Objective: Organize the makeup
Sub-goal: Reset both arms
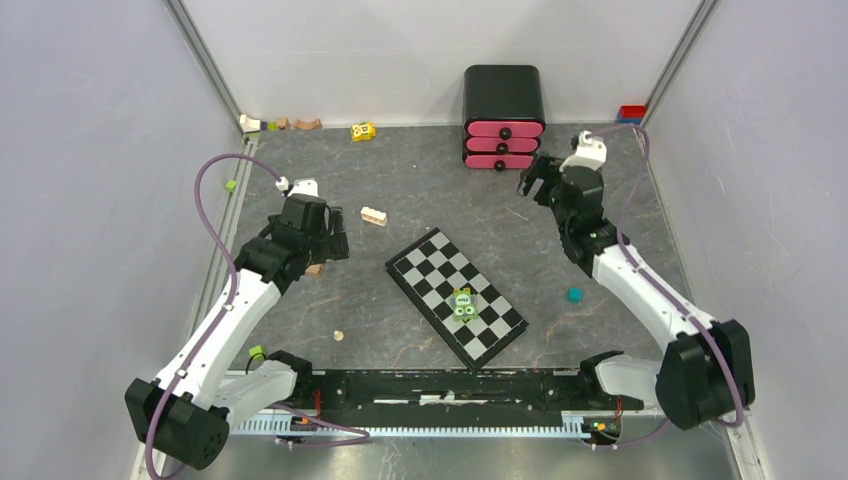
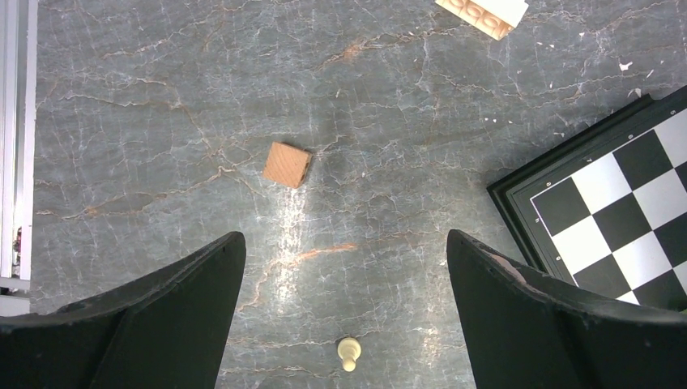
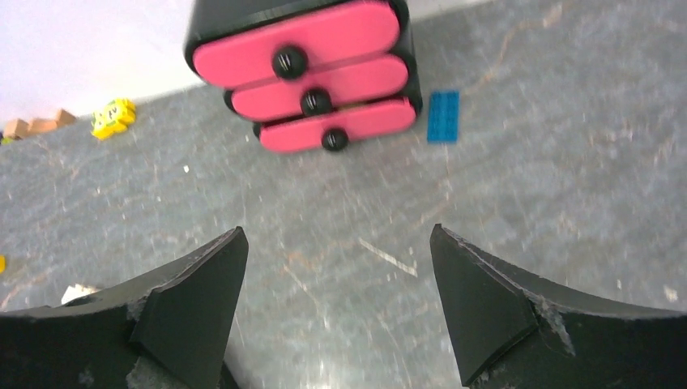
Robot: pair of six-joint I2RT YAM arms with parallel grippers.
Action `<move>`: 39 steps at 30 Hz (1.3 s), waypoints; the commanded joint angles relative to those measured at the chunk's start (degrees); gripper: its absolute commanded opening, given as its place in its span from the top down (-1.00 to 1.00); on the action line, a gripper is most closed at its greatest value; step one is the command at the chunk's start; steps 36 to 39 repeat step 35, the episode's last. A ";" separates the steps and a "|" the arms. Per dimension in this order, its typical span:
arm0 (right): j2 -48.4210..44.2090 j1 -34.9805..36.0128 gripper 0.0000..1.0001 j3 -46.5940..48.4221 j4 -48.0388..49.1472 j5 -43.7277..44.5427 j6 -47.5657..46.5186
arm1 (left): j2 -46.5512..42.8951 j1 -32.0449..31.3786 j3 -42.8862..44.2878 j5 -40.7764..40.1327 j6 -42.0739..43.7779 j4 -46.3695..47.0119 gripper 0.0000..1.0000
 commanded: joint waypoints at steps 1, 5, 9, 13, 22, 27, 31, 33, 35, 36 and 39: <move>-6.31 -0.20 -0.81 -6.48 -5.12 -2.05 5.89 | -0.13 0.41 0.22 0.22 3.06 2.08 -1.00; -12.06 -0.21 -0.92 -12.78 -4.15 -5.23 6.78 | -0.11 0.41 0.21 0.45 3.04 2.10 -1.00; -17.81 -0.20 -0.96 -16.31 -6.33 -5.46 4.86 | -0.28 0.43 0.04 -0.08 3.09 2.08 -1.00; -22.17 -0.22 -0.96 -17.47 -12.60 -4.06 0.61 | -0.37 0.43 -0.23 -0.71 3.26 2.30 -1.00; -29.04 -0.21 -0.96 -21.38 -16.81 -2.44 -0.18 | -3.53 0.41 -1.00 2.62 4.99 3.35 -1.00; -31.13 -0.24 -0.96 -23.14 -16.97 -2.41 -0.67 | -8.59 0.49 -2.71 5.37 6.99 5.23 -1.00; -32.13 -0.20 -0.96 -24.41 -17.26 -2.21 -1.24 | -9.35 0.66 -2.65 4.41 7.03 5.09 -1.00; -32.54 -0.22 -0.96 -24.78 -17.33 -2.17 -1.57 | -8.94 0.77 -2.39 4.35 6.89 5.07 -1.00; -32.80 -0.16 -0.96 -25.15 -17.45 -1.93 -1.86 | -9.34 0.82 -2.24 4.11 6.53 5.15 -1.00; -32.80 -0.16 -0.96 -25.15 -17.45 -1.93 -1.86 | -9.34 0.82 -2.24 4.11 6.53 5.15 -1.00; -32.80 -0.16 -0.96 -25.15 -17.45 -1.93 -1.86 | -9.34 0.82 -2.24 4.11 6.53 5.15 -1.00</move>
